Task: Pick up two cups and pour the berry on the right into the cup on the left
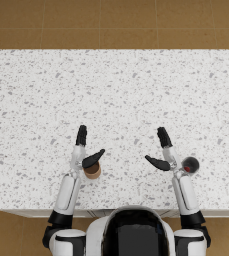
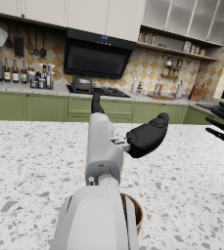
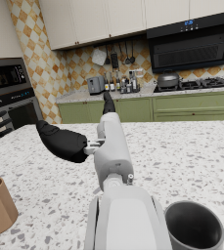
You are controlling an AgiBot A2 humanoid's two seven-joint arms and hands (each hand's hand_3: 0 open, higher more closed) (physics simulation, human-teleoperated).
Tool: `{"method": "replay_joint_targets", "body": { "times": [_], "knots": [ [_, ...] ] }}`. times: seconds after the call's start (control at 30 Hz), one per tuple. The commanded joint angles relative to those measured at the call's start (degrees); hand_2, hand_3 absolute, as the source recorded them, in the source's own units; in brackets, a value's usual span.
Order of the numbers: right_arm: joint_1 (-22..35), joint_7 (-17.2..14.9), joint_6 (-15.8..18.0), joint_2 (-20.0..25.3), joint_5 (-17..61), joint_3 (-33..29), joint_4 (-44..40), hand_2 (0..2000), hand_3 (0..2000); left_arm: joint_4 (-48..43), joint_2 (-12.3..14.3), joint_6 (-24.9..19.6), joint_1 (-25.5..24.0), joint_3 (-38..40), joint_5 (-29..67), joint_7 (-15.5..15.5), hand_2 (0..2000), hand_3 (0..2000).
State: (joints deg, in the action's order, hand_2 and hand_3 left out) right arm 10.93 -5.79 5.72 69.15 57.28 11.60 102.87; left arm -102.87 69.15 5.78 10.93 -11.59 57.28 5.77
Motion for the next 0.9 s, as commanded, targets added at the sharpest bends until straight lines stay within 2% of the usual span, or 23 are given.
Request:
{"method": "replay_joint_targets", "body": {
  "times": [0.03,0.43,0.47,0.5,0.57,0.67,0.9],
  "knots": [
    [0.0,0.0,0.0,0.0,0.0,0.0,0.0,0,0,0.0,0.0,0.0,0.0,0.0,0.0,0.0,0,0],
    [0.0,0.0,0.0,0.0,0.0,0.0,0.0,0,0,0.0,0.0,0.0,0.0,0.0,0.0,0.0,0,0],
    [0.1,0.0,0.0,0.1,0.0,1.7,-0.9,0,0,0.9,0.1,0.0,0.1,-1.7,0.0,0.0,0,0],
    [-0.4,1.6,-1.6,-0.1,0.0,1.9,1.0,0,0,-1.3,-0.4,-1.6,-1.1,0.1,0.0,-1.6,0,0],
    [-0.6,3.7,-3.6,0.2,0.0,-0.1,0.4,0,0,-1.2,-0.3,-3.6,-1.8,3.4,0.0,-3.6,0,0],
    [-2.5,5.0,-4.9,-0.1,0.0,-2.4,2.8,0,0,-3.2,-0.6,-5.0,-4.0,6.2,0.0,-5.0,0,0],
    [-9.5,5.7,-5.6,-0.9,12.5,-11.3,7.4,0,0,-6.4,-0.9,-5.7,-9.0,9.1,12.5,-5.7,0,0]
  ]
}}
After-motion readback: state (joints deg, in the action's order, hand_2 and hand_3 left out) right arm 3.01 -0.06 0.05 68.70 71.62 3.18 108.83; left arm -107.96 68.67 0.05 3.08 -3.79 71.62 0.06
